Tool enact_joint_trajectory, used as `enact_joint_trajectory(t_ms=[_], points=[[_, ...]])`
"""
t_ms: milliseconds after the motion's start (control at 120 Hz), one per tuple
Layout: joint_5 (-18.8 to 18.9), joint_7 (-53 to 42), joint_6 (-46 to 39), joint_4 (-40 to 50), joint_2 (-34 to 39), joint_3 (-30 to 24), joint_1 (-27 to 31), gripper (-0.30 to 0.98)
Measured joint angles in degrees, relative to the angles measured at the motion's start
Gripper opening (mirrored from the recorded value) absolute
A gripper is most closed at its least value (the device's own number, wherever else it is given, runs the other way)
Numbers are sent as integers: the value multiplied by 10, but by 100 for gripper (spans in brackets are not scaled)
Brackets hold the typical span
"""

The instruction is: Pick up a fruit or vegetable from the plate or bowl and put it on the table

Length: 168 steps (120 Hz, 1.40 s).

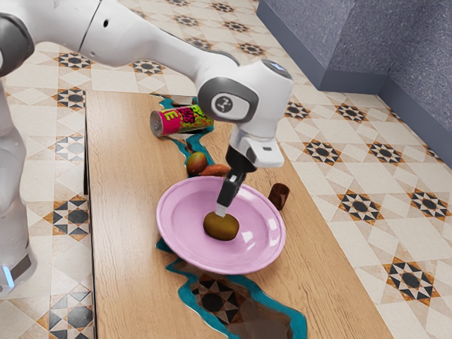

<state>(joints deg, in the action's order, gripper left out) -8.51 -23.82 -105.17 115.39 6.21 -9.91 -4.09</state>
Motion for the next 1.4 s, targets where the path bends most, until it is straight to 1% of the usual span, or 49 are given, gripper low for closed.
enact_joint_trajectory(t_ms=[225,400,450,508,633,800,950,1017,1075,1150,1292,1342,1400], points=[[-16,-18,-49,45,-8,-6,-1,69],[-21,-28,-75,53,-29,-7,-1,67],[-25,-30,-80,53,-36,-6,-1,63],[-28,-31,-84,54,-40,-6,-1,52],[-29,-26,-85,53,-39,-5,1,32],[-24,-11,-75,51,-28,-3,0,26],[-9,13,-35,47,39,2,1,25],[4,30,-6,42,79,21,3,24],[29,49,26,25,95,42,4,24],[53,73,66,17,102,85,5,23],[82,111,136,18,107,187,6,22],[91,123,154,19,109,206,7,22],[97,136,167,19,109,216,12,22]])
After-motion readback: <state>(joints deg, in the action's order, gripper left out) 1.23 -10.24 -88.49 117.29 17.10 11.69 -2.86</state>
